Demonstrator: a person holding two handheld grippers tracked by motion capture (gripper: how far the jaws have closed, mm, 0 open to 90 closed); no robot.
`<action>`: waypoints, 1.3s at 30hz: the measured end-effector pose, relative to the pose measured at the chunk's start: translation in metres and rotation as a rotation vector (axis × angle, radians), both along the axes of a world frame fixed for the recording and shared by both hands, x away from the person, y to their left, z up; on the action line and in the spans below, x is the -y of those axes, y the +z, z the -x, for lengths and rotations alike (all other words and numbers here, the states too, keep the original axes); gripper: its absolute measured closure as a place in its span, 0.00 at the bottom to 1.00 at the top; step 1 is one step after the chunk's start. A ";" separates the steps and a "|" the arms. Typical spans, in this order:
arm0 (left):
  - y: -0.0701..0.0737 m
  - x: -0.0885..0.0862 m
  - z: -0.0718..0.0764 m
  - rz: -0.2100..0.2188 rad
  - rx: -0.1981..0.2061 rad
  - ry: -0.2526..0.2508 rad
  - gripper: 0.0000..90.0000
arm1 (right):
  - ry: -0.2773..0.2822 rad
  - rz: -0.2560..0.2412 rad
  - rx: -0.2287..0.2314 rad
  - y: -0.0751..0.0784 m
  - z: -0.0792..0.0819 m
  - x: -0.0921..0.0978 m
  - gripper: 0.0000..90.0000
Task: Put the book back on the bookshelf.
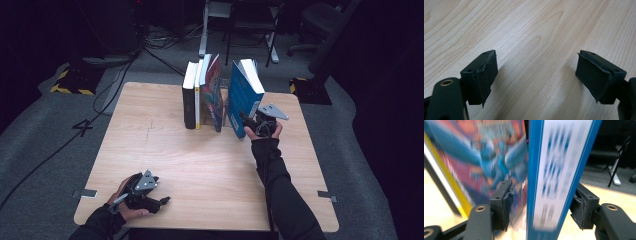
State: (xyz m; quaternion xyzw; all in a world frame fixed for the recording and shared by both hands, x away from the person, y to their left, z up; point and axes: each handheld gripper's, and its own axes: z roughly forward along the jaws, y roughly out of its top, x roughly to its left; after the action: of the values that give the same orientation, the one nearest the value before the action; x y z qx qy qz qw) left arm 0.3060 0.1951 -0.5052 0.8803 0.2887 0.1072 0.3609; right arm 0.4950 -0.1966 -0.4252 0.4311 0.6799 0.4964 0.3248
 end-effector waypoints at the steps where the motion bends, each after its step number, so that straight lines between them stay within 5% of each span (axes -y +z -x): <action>1: 0.000 0.000 0.000 0.000 0.000 0.001 0.20 | 0.011 0.012 -0.008 -0.006 0.000 0.001 0.46; 4: 0.000 0.000 0.000 -0.001 0.000 0.000 0.20 | 0.015 0.031 -0.012 -0.023 0.003 0.002 0.51; 13: 0.000 0.000 0.000 -0.001 0.000 0.000 0.20 | -0.047 0.091 -0.149 -0.073 -0.004 -0.008 0.64; 22: 0.000 0.000 0.000 0.000 0.001 0.000 0.20 | -0.116 0.068 -0.157 -0.071 -0.006 -0.021 0.68; 39: 0.000 0.000 0.000 -0.002 0.002 -0.003 0.20 | -0.122 0.071 -0.152 -0.071 -0.019 -0.035 0.68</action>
State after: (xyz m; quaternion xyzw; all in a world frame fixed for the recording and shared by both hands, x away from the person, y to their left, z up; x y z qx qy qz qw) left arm 0.3061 0.1949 -0.5051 0.8811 0.2869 0.1078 0.3603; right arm 0.5138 -0.1621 -0.4964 0.4961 0.6923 0.4174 0.3170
